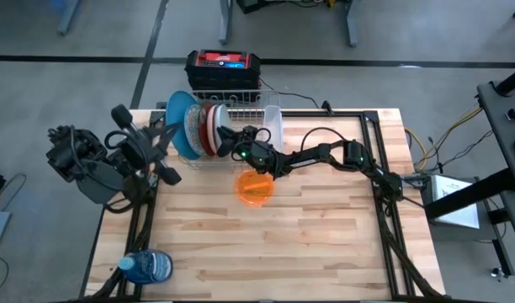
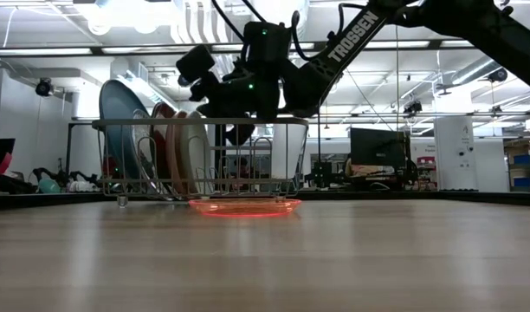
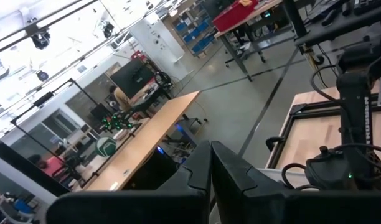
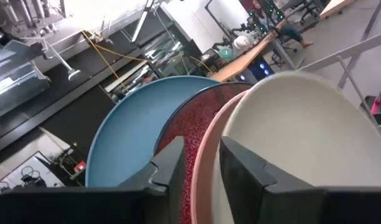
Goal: Sort dishes
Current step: Put the white plate in the dishwasher rack, then put the orange plate in the dishwasher rack
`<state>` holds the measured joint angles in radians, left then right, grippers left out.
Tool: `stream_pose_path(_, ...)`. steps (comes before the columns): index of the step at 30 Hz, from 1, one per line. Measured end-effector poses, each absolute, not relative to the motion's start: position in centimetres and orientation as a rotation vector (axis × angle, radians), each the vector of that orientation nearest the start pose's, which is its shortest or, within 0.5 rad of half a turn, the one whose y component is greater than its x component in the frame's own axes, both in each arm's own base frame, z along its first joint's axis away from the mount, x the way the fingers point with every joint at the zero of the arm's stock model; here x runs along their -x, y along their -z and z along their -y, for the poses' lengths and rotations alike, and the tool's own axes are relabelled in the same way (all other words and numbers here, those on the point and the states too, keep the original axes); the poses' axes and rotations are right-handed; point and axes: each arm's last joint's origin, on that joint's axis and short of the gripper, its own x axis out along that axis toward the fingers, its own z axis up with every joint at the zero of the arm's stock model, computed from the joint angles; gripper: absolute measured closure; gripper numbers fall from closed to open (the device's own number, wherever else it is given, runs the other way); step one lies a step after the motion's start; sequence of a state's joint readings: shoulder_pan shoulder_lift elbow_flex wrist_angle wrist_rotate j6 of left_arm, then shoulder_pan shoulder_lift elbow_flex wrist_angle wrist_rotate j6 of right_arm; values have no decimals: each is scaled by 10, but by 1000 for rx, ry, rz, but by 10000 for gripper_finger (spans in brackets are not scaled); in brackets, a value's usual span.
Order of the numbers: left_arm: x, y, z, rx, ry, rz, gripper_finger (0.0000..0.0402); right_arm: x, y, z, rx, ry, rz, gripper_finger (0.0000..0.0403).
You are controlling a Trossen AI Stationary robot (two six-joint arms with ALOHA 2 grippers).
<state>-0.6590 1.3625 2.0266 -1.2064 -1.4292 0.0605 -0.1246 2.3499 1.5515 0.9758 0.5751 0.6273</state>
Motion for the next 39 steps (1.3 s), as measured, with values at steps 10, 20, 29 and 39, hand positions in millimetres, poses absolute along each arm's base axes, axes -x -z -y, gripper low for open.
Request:
stream_pose_path(10, -171, -519, 96, -560, -742, -316, 401, -504, -176, 77, -570, 619, 367, 265)
stream_pose_path(20, -174, -516, 100, -526, -636, -334, 401, -502, -184, 72, -441, 620, 328, 247)
stream_pose_path(29, -176, -515, 101, -485, -607, -331, 401, -489, -219, 65, -191, 656, 296, 258)
stream_pose_path(39, -190, -503, 112, -540, -566, -389, 401, -415, -283, 9, 449, 364, 121, 274)
